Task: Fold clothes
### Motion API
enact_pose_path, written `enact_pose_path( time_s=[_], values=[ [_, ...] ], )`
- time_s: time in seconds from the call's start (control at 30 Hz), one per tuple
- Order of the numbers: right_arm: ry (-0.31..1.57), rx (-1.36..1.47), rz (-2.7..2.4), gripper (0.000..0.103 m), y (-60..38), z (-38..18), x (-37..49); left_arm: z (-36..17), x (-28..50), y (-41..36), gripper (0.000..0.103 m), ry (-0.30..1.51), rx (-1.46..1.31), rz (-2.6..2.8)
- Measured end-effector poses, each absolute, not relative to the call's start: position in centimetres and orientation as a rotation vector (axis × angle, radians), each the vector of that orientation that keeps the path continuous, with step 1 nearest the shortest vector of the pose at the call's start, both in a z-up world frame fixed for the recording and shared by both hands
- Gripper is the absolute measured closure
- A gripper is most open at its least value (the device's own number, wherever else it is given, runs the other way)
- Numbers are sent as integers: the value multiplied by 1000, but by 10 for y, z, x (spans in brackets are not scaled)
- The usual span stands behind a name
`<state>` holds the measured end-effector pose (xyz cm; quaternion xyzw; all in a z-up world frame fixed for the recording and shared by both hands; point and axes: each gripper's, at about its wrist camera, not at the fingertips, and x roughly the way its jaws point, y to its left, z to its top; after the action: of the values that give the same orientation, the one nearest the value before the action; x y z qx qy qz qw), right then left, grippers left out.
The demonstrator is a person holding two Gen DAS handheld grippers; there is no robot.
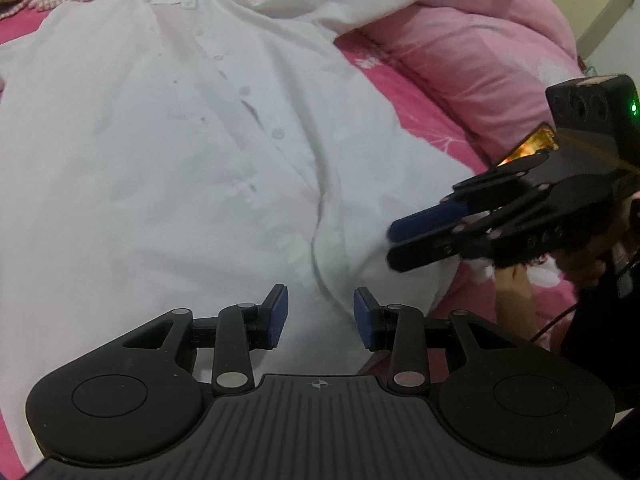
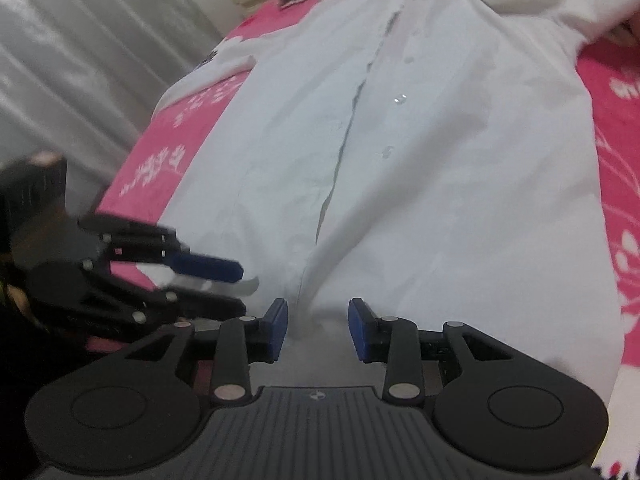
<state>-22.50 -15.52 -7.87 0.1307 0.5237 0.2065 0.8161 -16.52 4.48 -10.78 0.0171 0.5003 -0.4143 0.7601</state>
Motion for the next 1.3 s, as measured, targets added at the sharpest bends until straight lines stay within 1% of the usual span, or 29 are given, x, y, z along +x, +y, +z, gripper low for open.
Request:
enact_pose_path(
  time_s=[0.37, 0.63, 0.77, 1.0, 1.1, 1.2, 1.3],
  values=[
    [1034, 260, 375, 66, -168, -65, -228, -126, -179, 17, 64, 1094, 191, -939],
    [957, 131, 353, 66, -190, -10, -189, -132, -178, 19, 64, 1102, 190, -938],
    [1003, 13, 369, 66, -186, 0, -131, -133, -175, 19, 64, 1108, 179, -940],
    [957, -162, 296, 66, -168, -27, 3, -135, -169, 20, 64, 1130, 148, -961],
    [917, -156, 247, 66, -167, -40, 60, -136, -166, 25, 64, 1141, 123, -979],
    [907, -169, 203, 67, -165, -60, 109, -138, -163, 29, 64, 1149, 95, -997],
    [892, -217, 197, 67, -158, -75, 136, -139, -160, 33, 64, 1155, 68, -1014]
  ],
)
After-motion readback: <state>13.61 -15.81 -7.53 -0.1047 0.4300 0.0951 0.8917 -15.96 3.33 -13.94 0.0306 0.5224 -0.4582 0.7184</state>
